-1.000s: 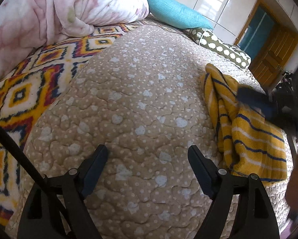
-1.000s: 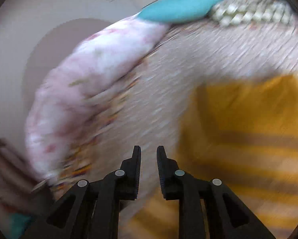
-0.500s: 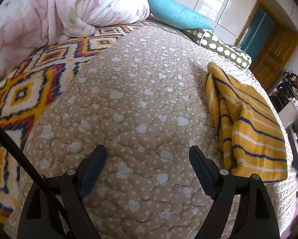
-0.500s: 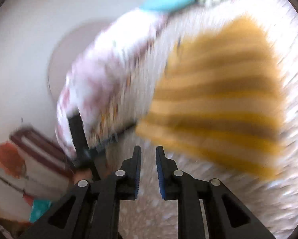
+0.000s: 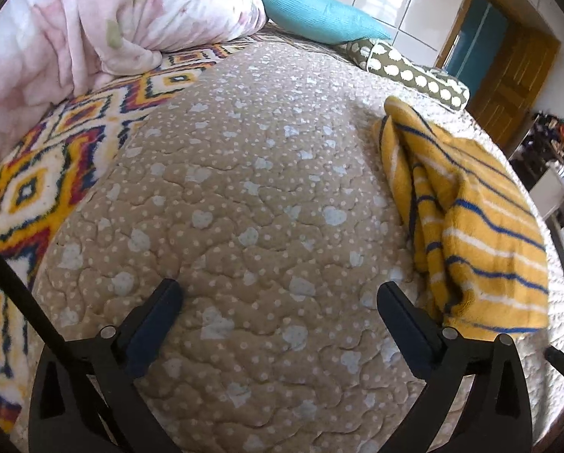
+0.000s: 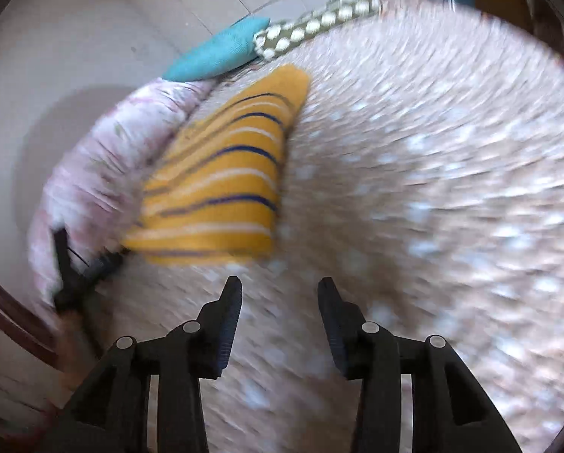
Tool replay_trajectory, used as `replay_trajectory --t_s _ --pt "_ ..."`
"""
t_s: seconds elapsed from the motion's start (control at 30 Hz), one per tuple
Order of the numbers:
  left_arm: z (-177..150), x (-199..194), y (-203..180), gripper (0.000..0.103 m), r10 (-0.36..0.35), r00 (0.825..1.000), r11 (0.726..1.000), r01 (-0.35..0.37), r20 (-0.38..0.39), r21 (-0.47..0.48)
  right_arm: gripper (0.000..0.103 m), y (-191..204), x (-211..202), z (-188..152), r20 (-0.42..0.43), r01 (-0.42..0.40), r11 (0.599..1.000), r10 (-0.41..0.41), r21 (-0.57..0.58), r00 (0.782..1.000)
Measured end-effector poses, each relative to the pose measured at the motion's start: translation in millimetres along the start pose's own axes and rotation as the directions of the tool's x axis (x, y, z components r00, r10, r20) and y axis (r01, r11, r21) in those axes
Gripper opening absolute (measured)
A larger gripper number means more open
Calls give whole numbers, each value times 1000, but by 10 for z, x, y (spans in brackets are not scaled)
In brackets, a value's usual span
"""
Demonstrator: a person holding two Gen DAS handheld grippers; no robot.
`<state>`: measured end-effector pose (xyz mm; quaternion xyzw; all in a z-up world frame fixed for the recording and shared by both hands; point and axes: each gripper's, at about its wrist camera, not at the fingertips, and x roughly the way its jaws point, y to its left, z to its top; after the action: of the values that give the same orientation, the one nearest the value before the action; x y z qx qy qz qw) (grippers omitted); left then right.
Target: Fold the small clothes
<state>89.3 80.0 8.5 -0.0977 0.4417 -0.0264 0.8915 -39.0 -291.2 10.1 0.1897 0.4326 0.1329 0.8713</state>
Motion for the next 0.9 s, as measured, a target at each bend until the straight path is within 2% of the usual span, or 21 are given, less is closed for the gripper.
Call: replay_trajectory --t_s 0.07,0.23,0.33,0.37,0.5,0.57,0.63,0.77,0.9 --pt "-25 -37 5 102 10 1000 1000 -10 7 -2 47 13 -150 -124 32 62 998 -61 -25 998" --pt "-268 -254 -129 102 75 997 997 -75 -13 -12 53 -86 -472 -351 98 125 992 -125 2 987" --pt "-589 -505 -445 102 8 1000 999 -7 -8 39 54 -119 -534 -419 96 151 989 -149 -9 984" --pt "-691 -568 -580 102 6 1000 998 -6 -2 68 55 -111 -513 -429 91 167 986 -165 -10 982" --pt "-1006 -615 -1036 102 33 999 988 -33 6 149 55 -101 -483 -511 85 209 978 -206 -21 975" --pt "-1084 -520 -1160 103 91 996 983 -87 -15 162 58 -51 -458 -519 87 233 971 -229 -41 969" --pt "-1117 -505 -1208 103 127 992 979 -125 -1 164 62 -26 -422 -532 83 249 967 -243 -59 966" --pt "-1159 -516 -1192 103 126 992 982 -124 -6 145 64 0 -359 -550 90 276 958 -269 -78 959" --pt "-1197 -539 -1198 103 130 991 979 -130 10 154 74 34 -306 -578 104 291 952 -281 -96 954"
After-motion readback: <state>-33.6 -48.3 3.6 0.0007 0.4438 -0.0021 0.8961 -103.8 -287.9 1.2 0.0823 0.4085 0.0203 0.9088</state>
